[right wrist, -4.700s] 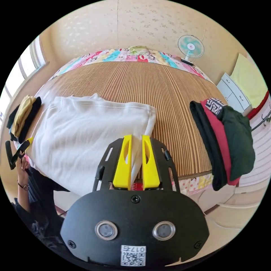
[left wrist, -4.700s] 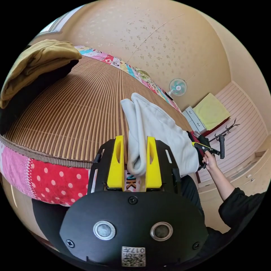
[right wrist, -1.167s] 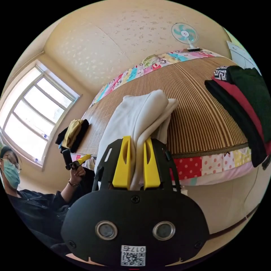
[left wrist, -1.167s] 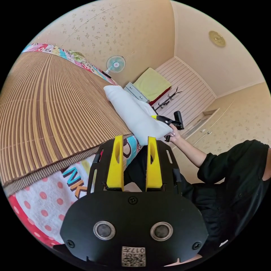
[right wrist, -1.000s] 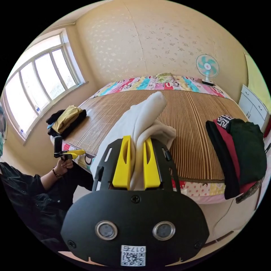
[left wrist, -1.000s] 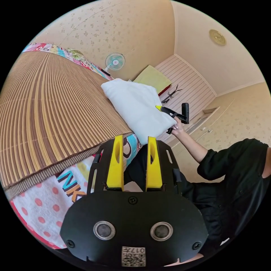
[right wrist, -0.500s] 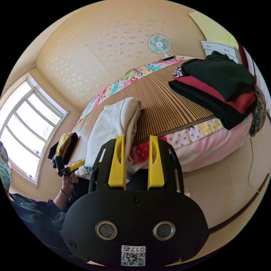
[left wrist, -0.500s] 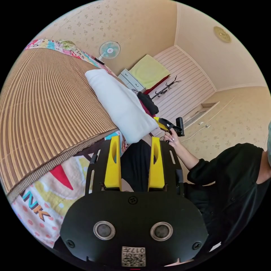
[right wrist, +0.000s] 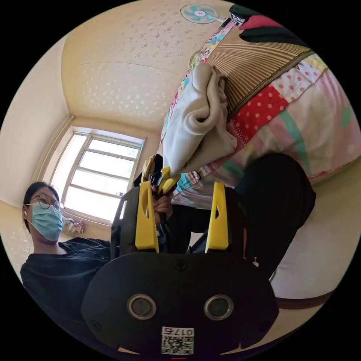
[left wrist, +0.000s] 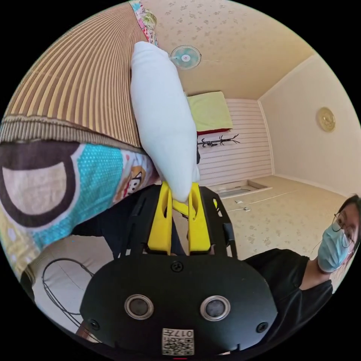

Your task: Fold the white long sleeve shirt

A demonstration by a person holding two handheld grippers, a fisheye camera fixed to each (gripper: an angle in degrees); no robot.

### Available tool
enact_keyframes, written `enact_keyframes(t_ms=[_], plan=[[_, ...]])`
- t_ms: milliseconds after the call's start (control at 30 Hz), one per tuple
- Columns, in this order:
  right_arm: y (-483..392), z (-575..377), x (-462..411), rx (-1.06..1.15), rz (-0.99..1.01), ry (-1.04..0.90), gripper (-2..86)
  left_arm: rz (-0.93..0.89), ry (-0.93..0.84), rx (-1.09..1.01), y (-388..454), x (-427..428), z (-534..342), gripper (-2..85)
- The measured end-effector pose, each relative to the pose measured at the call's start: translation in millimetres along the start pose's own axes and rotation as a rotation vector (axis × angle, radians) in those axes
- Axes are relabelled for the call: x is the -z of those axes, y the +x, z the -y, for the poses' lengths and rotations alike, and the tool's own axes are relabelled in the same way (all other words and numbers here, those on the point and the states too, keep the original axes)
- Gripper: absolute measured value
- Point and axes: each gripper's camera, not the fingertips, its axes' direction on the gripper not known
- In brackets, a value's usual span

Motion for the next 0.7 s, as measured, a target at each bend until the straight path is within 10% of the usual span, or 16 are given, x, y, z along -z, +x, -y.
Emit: enact_keyframes(t_ms=[333,700], plan=[[-18.1,51.2,2.6,-0.064,0.483,0.059,22.2,0.069,-0.104,-0.216,95.2,-58.0,-65.1,6.2],[-159.0,157.4,131.5,0.474,0.25,0.22,17.2,0.379,-0.133,-0.449,140.9,-43.3,-108.2,6.2]])
